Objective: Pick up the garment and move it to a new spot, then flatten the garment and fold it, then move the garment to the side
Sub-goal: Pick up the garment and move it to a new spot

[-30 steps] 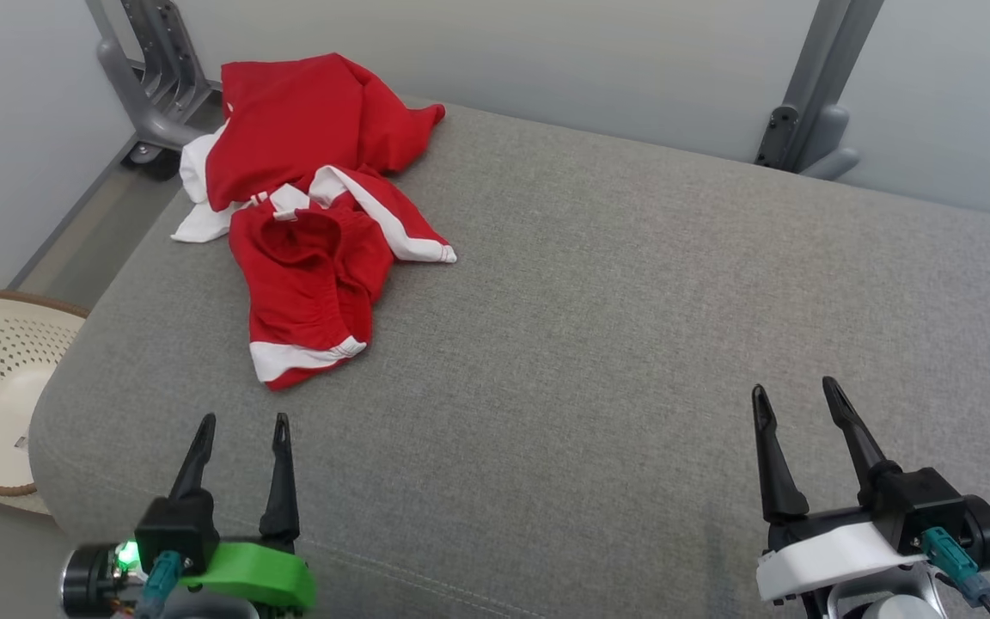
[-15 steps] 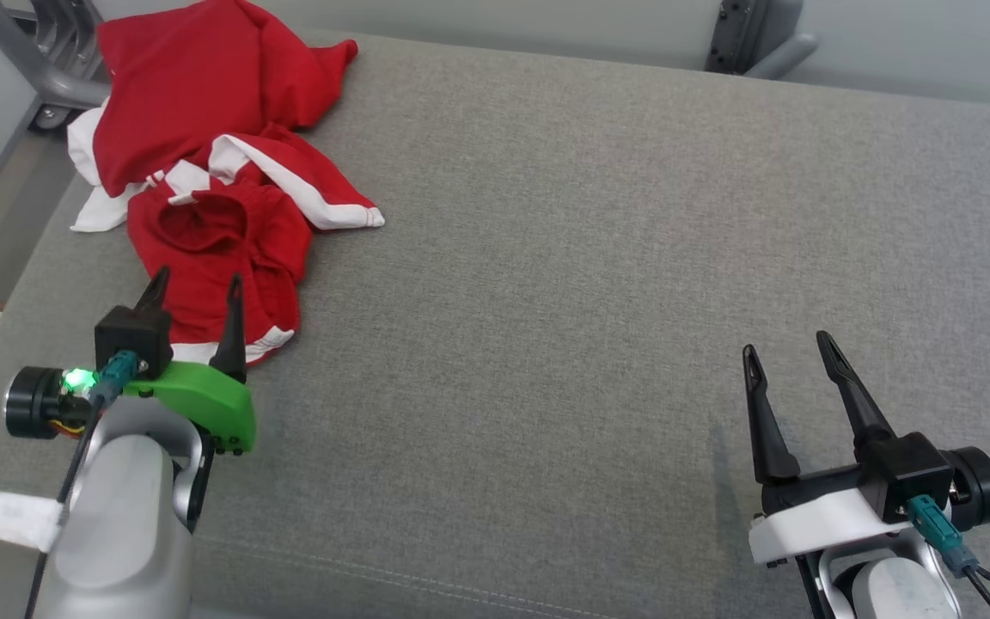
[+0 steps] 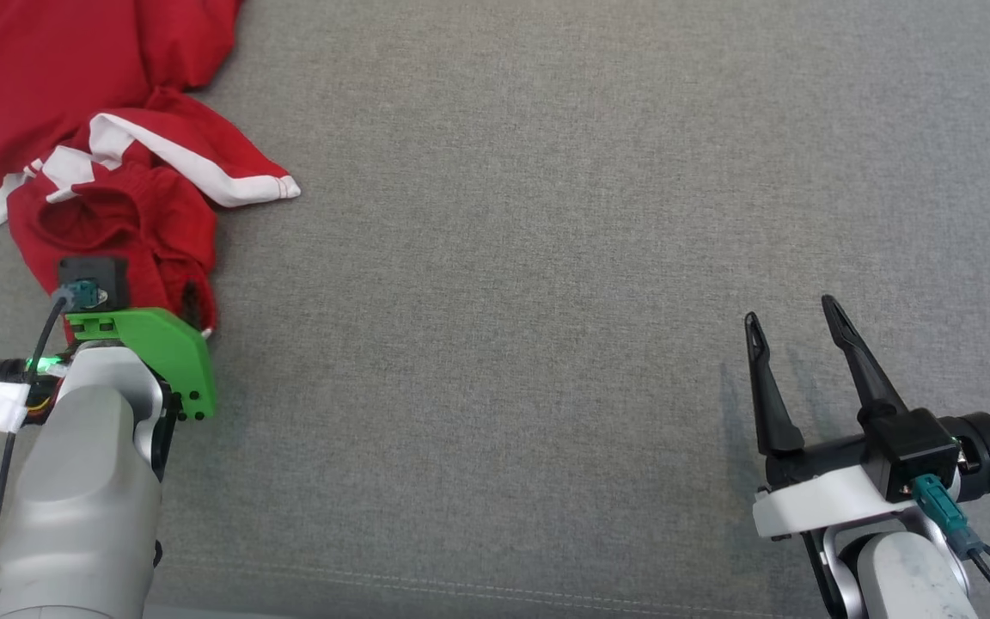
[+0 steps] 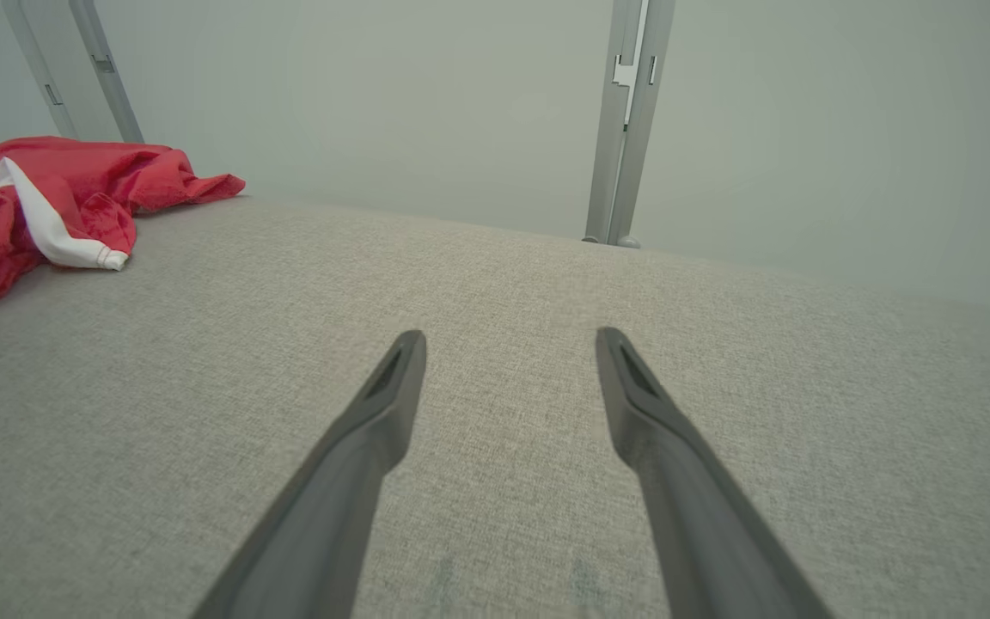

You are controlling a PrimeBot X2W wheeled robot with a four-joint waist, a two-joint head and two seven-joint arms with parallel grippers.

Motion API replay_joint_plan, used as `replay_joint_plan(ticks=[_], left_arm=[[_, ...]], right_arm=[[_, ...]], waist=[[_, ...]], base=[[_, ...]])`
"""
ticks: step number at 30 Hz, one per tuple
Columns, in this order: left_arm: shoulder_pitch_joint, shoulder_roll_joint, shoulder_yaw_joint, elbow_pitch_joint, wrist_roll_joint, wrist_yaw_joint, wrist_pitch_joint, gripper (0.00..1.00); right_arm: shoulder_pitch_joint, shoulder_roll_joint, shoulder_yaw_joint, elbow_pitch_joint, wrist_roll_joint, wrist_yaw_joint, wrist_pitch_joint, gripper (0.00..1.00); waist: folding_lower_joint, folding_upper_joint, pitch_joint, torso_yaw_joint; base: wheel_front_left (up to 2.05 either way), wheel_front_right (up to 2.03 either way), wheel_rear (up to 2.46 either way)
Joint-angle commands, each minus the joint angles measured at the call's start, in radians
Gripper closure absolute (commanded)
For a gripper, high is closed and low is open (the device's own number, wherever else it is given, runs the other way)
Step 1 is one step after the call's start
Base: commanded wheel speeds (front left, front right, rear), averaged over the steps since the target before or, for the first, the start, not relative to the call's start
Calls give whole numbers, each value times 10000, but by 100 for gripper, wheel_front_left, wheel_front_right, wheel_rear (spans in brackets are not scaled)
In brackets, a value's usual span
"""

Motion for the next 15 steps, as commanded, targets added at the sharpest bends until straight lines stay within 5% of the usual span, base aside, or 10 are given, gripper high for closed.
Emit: replay_joint_plan(ticks=[1,11,13,14,15], left_arm=[[-185,124,32,192,-43,79,75,0],[-585,-35,91,1506,-374,241,258,0],[-634,-49,96,1615,-408,269,202,52],[-653,-53,122,1632,-426,295,105,91],[-695,-50,132,1638,-445,335,-14,100]], right_arm=[[-104,-52,-15,-51,-98,1,-38,0],[-185,-176,76,-127,-166,1,-38,0],[-192,-199,64,-125,-152,1,-38,0],[-198,-204,53,-120,-154,1,-38,0],[-210,-205,42,-115,-159,1,-38,0]], waist=[[0,0,198,-137],[0,0,373,-116],[0,0,370,-110],[0,0,365,-106],[0,0,353,-103]], base=[[0,0,0],[0,0,0],[0,0,0],[0,0,0],[0,0,0]])
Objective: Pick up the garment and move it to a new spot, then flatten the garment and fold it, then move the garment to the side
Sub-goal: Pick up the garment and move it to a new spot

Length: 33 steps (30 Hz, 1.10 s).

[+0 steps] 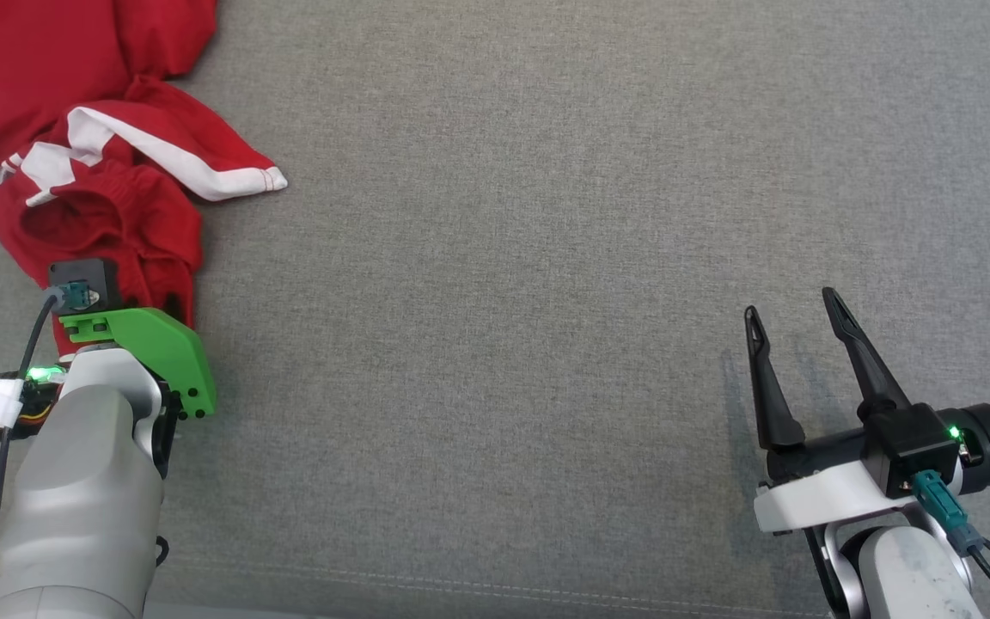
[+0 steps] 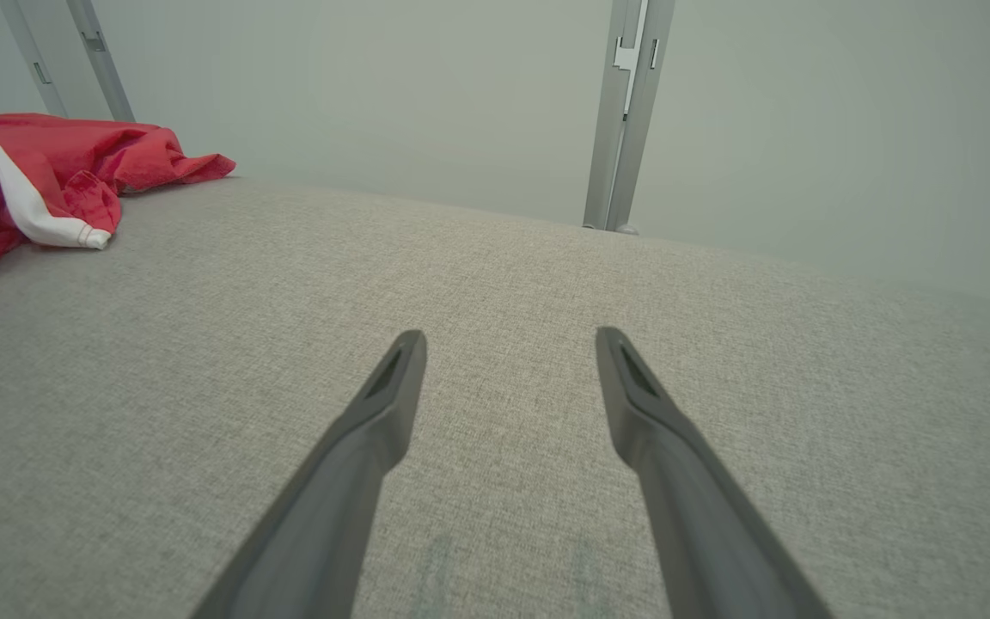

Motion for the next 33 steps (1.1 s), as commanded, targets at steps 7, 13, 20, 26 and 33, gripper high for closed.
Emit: replay_joint_plan(ticks=[7,13,20,26,33], left_arm=[[-316,299,-128,-54,94,156,-1143,100],[-688,545,-444,-354,289,-2,-1786,100],[-1101,688,-959,-929,708,-55,-2037,100],[-1311,622,-1507,-1796,1010,-264,-2115,100],[-1078,369,-2164,-3033,1166,-508,-2104,100]], right_arm=[[-143,-40,-1,31,236,1,-38,0],[-28,-39,-31,100,593,1,-38,0],[155,-39,-52,208,992,1,-38,0],[386,-39,-102,264,1343,1,-38,0],[708,-38,-262,279,1586,1,-38,0]], waist=[[0,0,-342,-4],[0,0,-868,-9],[0,0,-1587,-137],[0,0,-2262,-561],[0,0,-2767,-1367]], base=[[0,0,0],[0,0,0],[0,0,0],[0,0,0],[0,0,0]])
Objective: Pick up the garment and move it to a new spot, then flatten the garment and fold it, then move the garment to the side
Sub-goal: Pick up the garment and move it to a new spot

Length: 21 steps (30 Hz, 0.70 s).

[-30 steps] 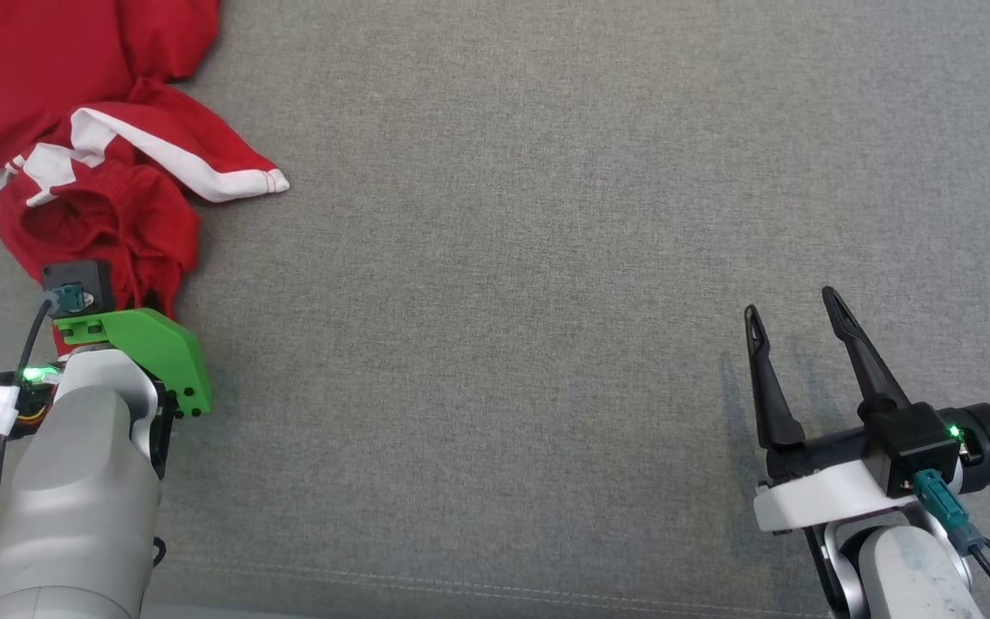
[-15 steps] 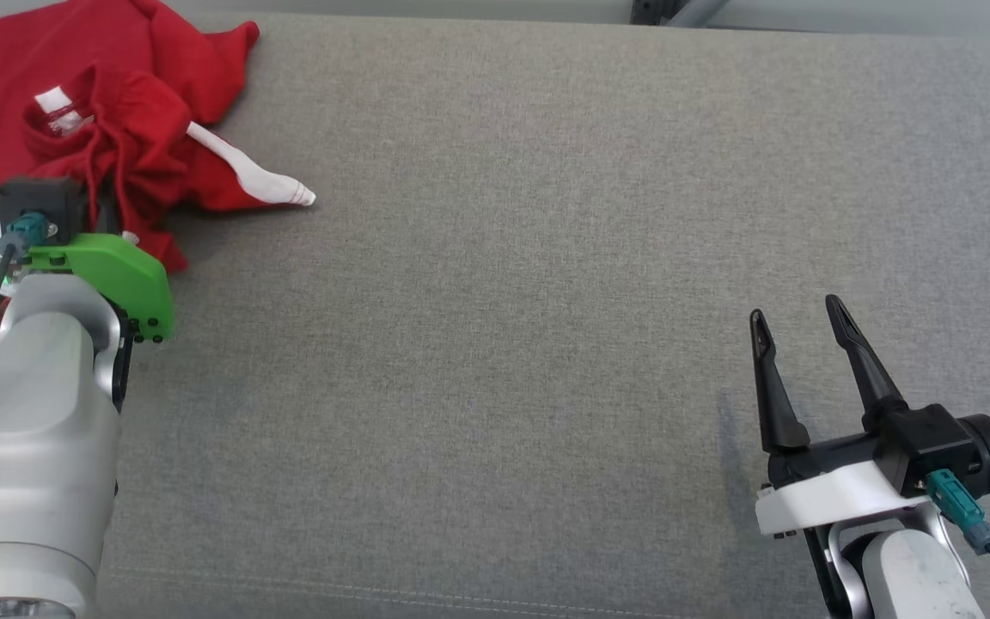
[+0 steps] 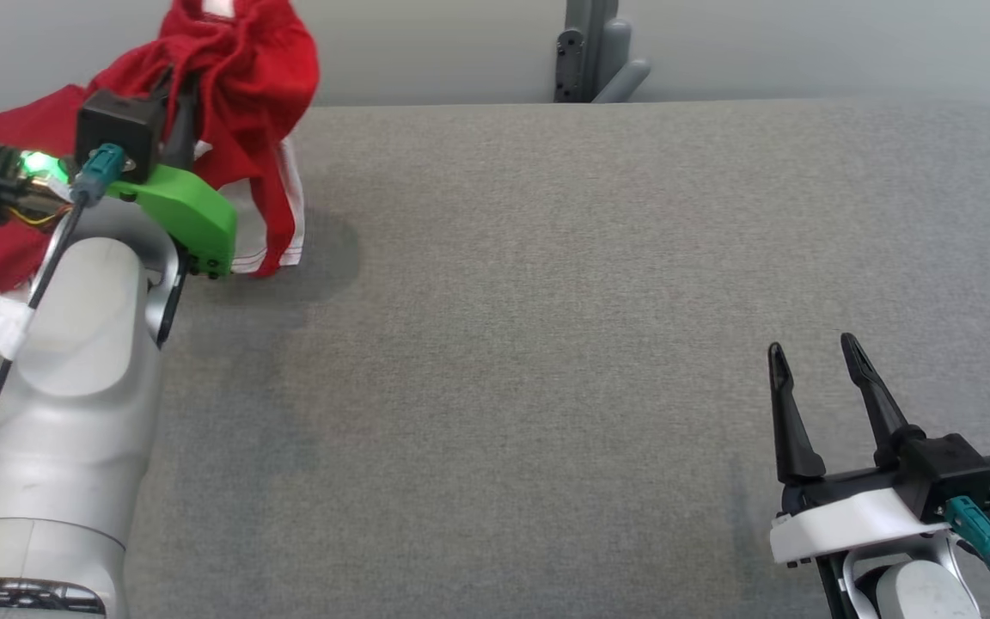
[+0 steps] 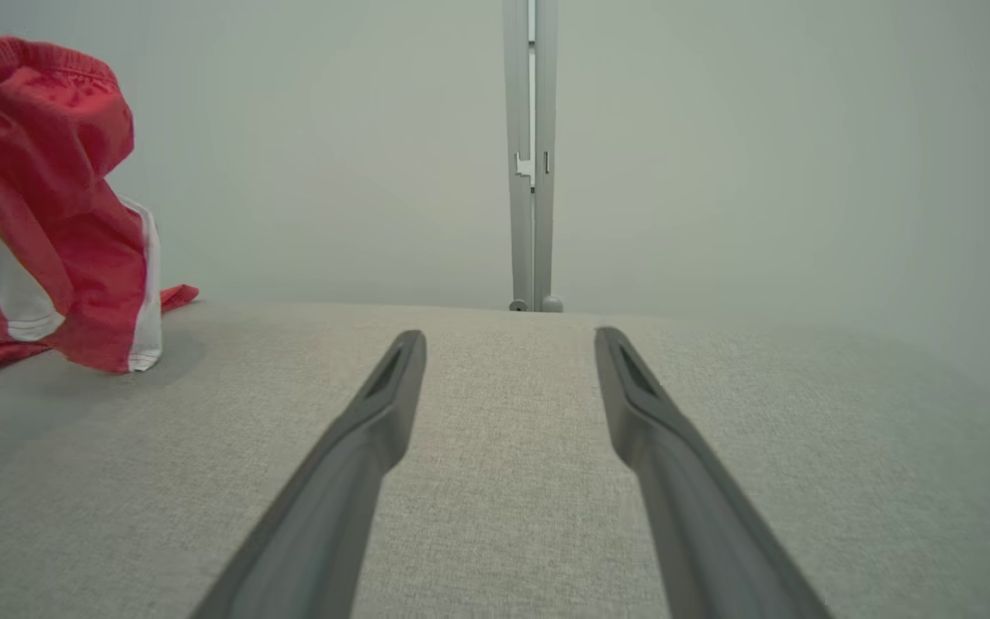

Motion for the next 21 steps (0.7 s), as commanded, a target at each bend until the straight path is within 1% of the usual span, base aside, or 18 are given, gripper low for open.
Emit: replay_joint_plan(ticks=[1,5,11,18,21], left_arm=[[174,-59,-153,-256,69,-70,38,100],[502,-266,-729,-973,98,-174,80,100],[1209,-824,-1470,-1496,-164,-213,359,100],[1993,-1460,-2111,-1341,-525,-219,434,100],[2222,-1624,-2416,-973,-883,-100,382,100]], right_arm=[[169,-30,-46,-9,62,1,-38,0],[254,-32,-89,-16,119,1,-38,0],[206,-30,9,-63,174,1,-38,0],[-7,-29,88,-80,246,1,-38,0],[-147,-29,246,-56,317,1,-38,0]], waist=[[0,-1,-418,-644],[0,-1,-478,-1184],[0,-1,-316,-2121],[0,-1,117,-3078],[0,-1,303,-3533]], base=[[0,0,0],[0,0,0],[0,0,0],[0,0,0],[0,0,0]])
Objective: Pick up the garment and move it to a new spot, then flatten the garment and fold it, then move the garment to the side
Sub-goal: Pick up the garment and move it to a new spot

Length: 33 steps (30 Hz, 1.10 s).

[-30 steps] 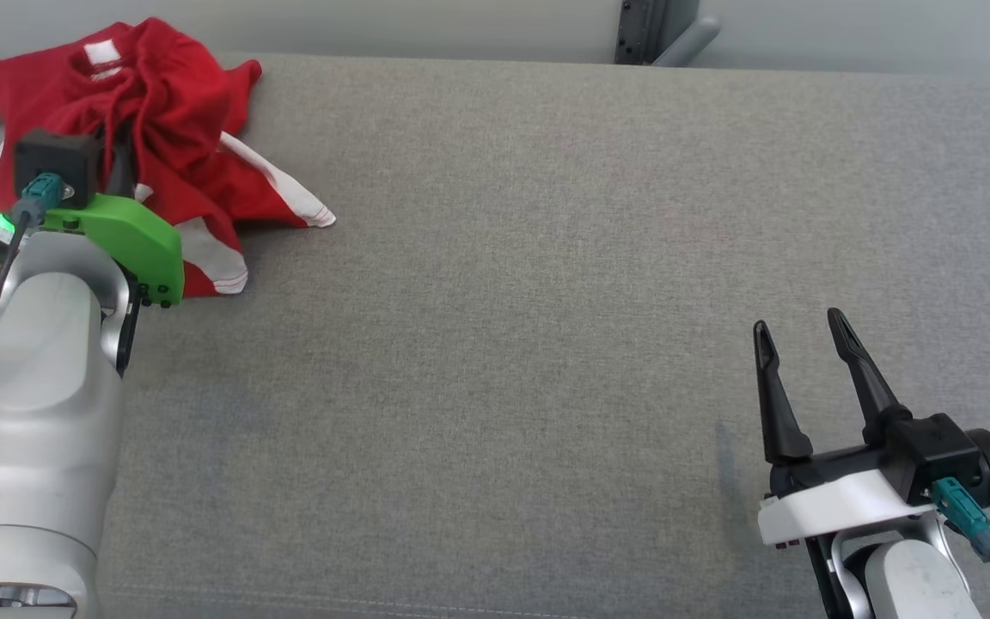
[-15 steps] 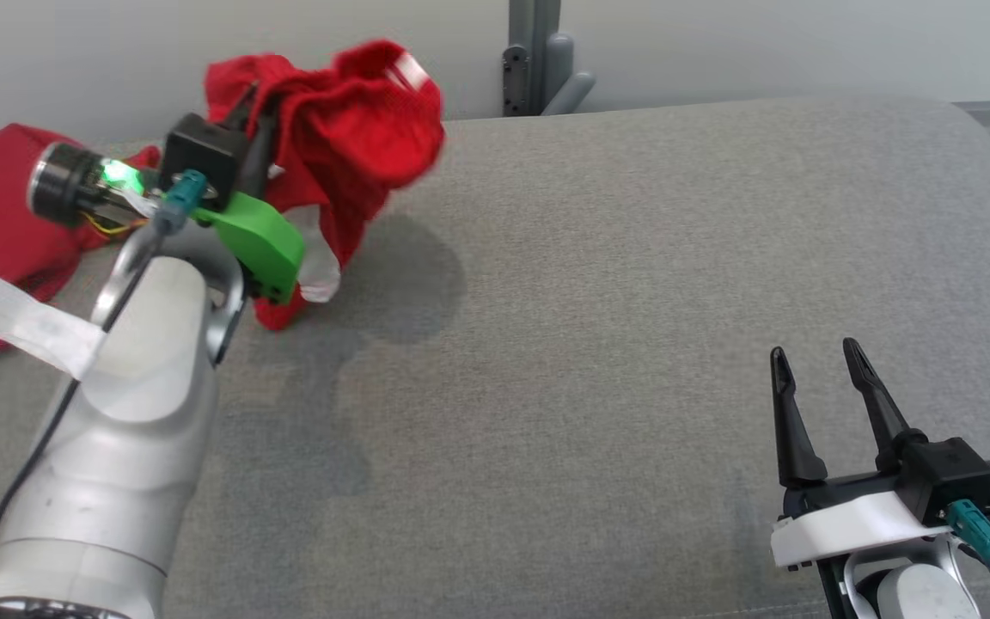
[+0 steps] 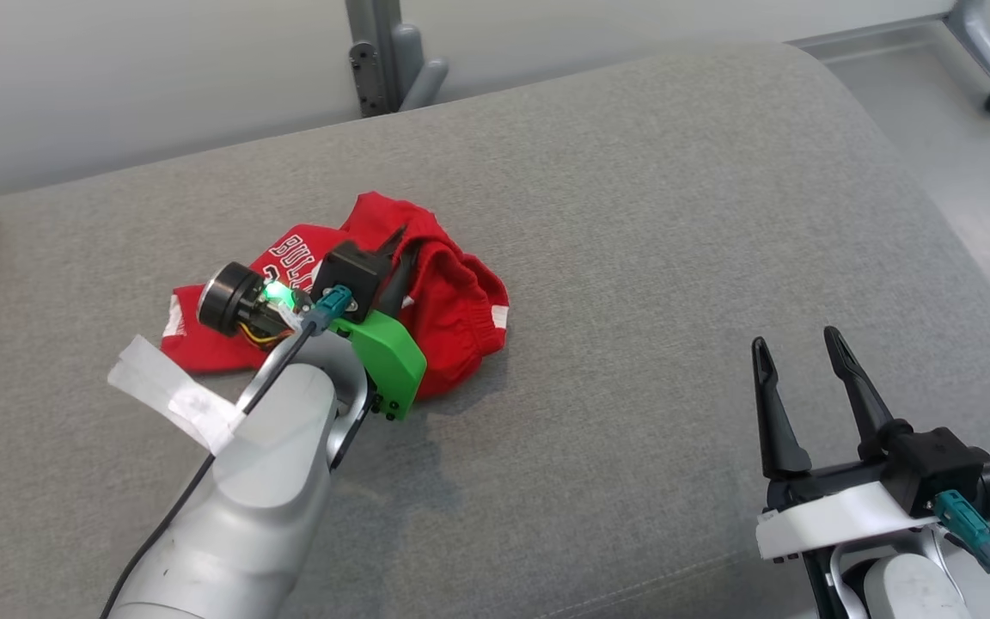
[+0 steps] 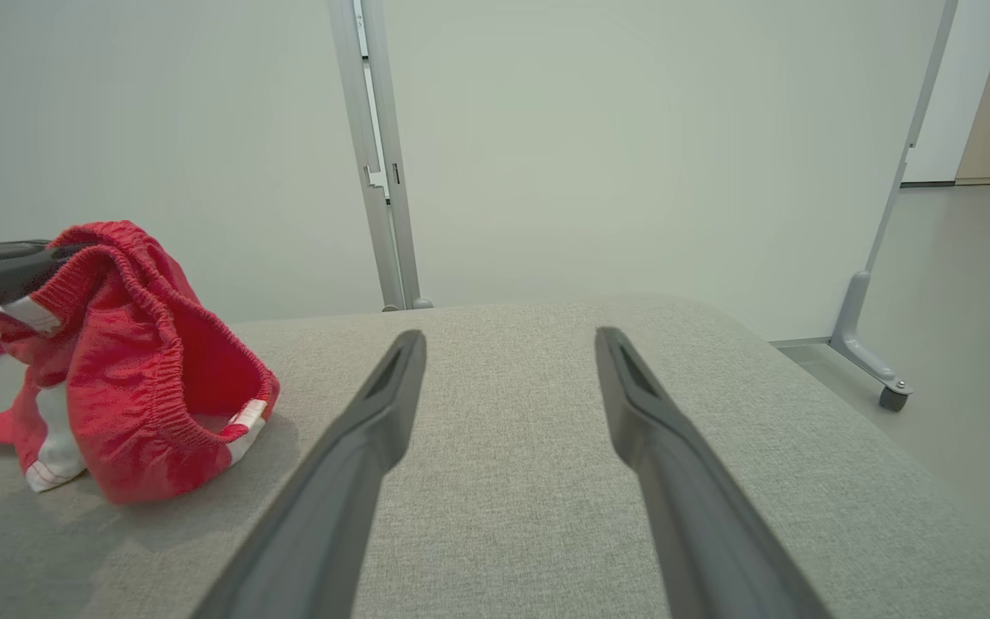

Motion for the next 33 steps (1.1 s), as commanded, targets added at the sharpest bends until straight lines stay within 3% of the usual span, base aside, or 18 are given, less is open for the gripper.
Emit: replay_joint_plan(ticks=[1,7,8,9,10,11,12,24,29,33], left_arm=[[177,-2,-124,163,-222,121,-73,100],[463,-21,-1022,362,-1217,365,-64,98],[476,-20,-1176,357,-1377,442,-91,74],[476,-20,-1176,357,-1377,442,-91,74],[486,-20,-1316,367,-1511,516,-122,58],[495,-19,-1454,384,-1629,578,-131,9],[500,-18,-1579,408,-1709,653,-162,0],[963,-20,-2395,167,-2824,1177,-466,0],[1543,-21,-2141,-373,-3213,1392,-524,0],[2200,97,-1569,-1423,-3028,1803,-524,0]], right_arm=[[-132,-26,37,5,108,1,-38,0],[-215,-25,174,54,191,1,-38,0],[-207,-22,172,55,214,1,-38,0],[-207,-22,172,55,214,1,-38,0],[-203,-23,160,59,222,1,-38,0],[-192,-23,137,68,230,1,-38,0],[-167,-23,113,78,232,1,-38,0],[199,-23,-67,194,160,1,-38,0],[428,-23,-148,191,75,1,-38,0],[592,-27,-305,204,2,1,-38,0]], waist=[[-1,-1,372,-666],[-1,-1,472,-1071],[-1,-1,474,-1089],[-1,-1,474,-1089],[-1,-1,472,-1097],[-1,-1,455,-1091],[-1,-1,435,-1076],[-1,-1,-266,-268],[-1,-1,-672,100],[-1,-1,-940,406]], base=[[0,0,0],[0,0,0],[0,0,0],[0,0,0],[0,0,0],[0,0,0],[0,0,0],[0,0,0],[0,0,0],[0,0,0]])
